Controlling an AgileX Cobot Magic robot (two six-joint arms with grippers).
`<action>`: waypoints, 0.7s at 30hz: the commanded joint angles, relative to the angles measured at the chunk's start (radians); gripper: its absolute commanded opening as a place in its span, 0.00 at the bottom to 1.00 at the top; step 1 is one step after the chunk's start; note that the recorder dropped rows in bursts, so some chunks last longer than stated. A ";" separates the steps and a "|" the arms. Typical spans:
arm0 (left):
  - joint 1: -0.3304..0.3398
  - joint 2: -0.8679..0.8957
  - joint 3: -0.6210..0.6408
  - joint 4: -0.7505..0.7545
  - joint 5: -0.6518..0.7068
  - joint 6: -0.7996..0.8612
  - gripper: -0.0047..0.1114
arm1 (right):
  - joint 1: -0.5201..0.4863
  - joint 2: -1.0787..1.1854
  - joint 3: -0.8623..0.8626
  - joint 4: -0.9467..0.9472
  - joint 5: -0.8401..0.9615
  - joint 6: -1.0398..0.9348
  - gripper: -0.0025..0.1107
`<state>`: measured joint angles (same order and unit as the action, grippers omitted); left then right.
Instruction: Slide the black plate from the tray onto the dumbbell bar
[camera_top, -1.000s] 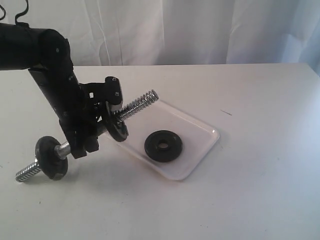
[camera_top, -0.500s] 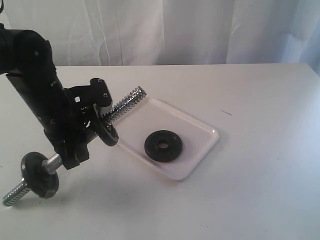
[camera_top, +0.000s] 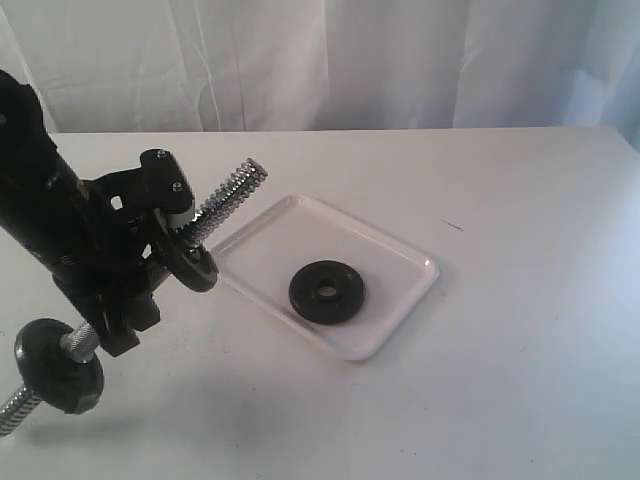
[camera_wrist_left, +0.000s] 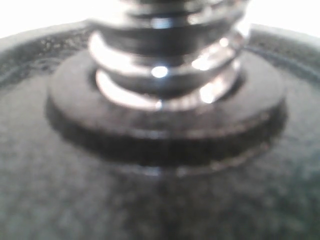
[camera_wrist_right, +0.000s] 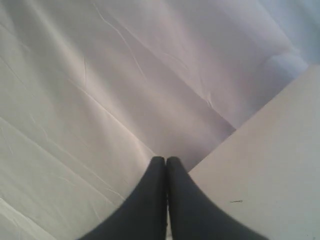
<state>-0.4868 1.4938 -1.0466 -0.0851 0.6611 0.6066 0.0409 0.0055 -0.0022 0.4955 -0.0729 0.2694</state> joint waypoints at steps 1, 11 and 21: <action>-0.002 -0.068 -0.001 -0.021 -0.042 -0.016 0.04 | -0.002 -0.006 0.002 0.008 -0.005 0.035 0.02; -0.002 -0.070 0.000 -0.018 -0.076 -0.080 0.04 | 0.033 0.132 -0.367 0.008 0.306 -0.073 0.02; -0.002 -0.078 0.000 -0.002 -0.117 -0.168 0.04 | 0.076 1.289 -1.239 0.010 0.854 -0.745 0.02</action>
<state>-0.4868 1.4815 -1.0156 -0.0791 0.5952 0.4725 0.1000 1.1503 -1.1494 0.5137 0.7169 -0.4061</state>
